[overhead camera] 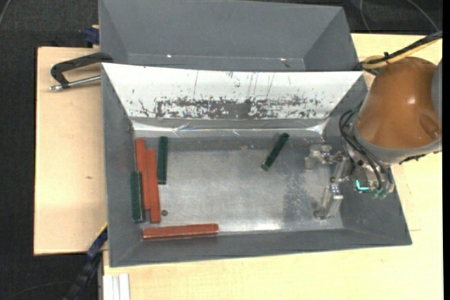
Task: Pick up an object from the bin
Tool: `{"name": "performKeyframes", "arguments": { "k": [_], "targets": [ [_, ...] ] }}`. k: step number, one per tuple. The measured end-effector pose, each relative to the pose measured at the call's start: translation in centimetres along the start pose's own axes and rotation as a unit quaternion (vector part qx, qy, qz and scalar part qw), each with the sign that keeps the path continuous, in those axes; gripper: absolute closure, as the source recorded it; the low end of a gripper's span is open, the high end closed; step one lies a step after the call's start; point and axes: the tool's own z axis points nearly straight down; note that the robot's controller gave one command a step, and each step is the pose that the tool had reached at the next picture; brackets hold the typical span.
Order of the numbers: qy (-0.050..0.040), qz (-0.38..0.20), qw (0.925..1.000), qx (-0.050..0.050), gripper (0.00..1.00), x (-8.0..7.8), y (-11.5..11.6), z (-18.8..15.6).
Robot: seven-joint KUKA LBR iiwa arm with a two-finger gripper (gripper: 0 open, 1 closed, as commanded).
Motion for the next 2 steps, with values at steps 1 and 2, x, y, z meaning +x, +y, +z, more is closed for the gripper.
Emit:
{"name": "performKeyframes", "arguments": {
  "k": [1, 2],
  "targets": [
    [-0.0079, 0.007, 0.9999, 0.000, 0.00, -10.4, 0.5, 6.9],
    [-0.0075, -0.019, 0.9998, -0.001, 0.00, -11.3, 7.2, 7.2]
  ]
}}
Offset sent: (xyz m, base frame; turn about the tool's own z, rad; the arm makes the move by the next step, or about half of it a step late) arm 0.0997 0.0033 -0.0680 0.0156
